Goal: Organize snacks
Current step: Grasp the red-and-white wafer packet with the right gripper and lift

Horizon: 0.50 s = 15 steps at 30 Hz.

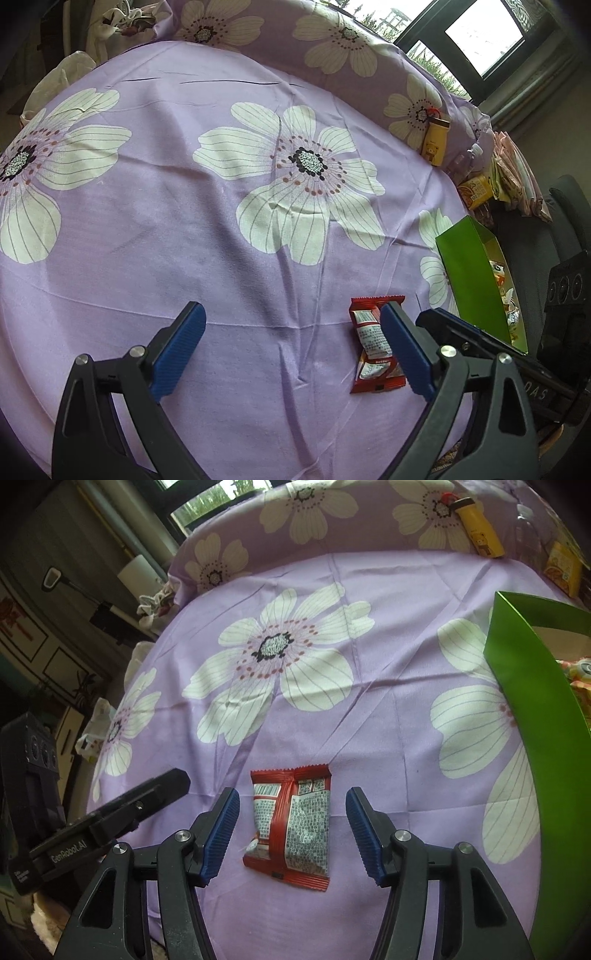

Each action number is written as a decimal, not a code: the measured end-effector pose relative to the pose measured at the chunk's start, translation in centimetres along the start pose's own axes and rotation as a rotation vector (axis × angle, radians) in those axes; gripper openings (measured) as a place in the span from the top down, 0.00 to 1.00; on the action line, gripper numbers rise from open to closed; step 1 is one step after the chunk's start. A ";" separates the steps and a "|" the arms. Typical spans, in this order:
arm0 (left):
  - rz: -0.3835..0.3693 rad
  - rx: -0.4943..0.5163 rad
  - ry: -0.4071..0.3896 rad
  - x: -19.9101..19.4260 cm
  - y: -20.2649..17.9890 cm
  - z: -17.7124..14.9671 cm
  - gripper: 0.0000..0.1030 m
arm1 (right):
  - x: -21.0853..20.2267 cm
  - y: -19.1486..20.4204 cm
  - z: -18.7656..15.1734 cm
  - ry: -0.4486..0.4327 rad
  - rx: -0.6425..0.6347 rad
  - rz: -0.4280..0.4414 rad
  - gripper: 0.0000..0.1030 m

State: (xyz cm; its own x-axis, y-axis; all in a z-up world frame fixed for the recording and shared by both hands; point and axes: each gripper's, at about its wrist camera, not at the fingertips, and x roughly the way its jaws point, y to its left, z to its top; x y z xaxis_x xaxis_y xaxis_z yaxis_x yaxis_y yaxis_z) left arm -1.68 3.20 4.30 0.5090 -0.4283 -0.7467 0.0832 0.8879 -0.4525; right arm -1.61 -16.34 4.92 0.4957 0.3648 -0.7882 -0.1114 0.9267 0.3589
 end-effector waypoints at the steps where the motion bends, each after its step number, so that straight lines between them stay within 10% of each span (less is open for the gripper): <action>1: -0.006 0.008 -0.001 0.0 -0.2 -0.1 0.10 | -0.3 -0.2 0.1 -0.015 0.012 0.019 0.41; 15: -0.117 0.121 0.031 1.0 -3.9 -2.0 0.29 | -0.5 -2.0 0.4 -0.035 0.119 0.112 0.41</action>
State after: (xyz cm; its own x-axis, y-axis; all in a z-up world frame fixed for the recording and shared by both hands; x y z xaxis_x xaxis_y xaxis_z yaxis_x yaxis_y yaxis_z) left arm -3.18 -1.06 4.32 0.4635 -0.5330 -0.7079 0.2435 0.8447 -0.4766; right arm -1.32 -18.40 4.83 0.5157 0.4602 -0.7227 -0.0663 0.8624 0.5018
